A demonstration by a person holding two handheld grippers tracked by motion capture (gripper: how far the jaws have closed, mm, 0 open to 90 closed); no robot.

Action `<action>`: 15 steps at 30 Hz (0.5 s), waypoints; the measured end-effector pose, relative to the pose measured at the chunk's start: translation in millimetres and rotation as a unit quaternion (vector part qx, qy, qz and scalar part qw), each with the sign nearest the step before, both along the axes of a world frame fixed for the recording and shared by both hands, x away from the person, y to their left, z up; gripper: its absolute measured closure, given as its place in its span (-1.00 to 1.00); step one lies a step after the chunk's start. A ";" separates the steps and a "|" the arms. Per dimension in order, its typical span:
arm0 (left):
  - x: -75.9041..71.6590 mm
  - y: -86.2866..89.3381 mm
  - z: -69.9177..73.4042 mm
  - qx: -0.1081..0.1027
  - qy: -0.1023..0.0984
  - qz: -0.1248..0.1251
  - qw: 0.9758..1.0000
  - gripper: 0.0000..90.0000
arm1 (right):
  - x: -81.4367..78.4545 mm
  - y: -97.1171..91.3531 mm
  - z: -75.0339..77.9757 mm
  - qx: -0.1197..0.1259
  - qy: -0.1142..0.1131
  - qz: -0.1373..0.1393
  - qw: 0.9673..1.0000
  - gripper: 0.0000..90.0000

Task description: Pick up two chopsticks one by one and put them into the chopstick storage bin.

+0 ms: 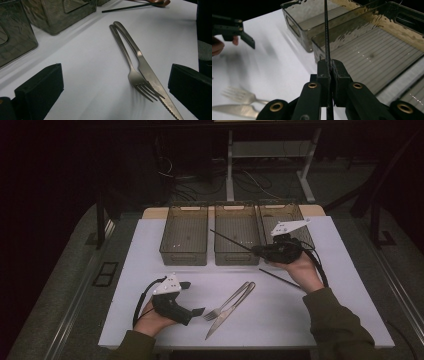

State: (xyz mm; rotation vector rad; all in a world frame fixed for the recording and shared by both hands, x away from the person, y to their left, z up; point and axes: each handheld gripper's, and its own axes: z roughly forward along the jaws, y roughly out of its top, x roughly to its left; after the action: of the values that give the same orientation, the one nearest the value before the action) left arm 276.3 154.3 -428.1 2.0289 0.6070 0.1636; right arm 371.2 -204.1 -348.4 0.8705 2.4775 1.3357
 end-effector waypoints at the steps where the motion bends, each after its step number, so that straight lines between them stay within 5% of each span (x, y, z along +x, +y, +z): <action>1: 0.0 0.1 0.1 -0.001 0.000 0.000 1.000 -1.00 | 1.8 2.8 0.4 0.000 0.000 -0.001 1.000 0.88; 15: -0.4 -0.3 0.8 -0.006 0.000 -0.002 1.000 -1.00 | 28.4 49.9 2.1 -0.009 0.008 -0.016 1.000 0.88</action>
State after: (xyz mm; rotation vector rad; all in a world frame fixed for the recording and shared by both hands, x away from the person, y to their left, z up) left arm 275.9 154.0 -427.3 2.0192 0.6016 0.1570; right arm 399.6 -154.2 -346.3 0.9170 2.4724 1.2997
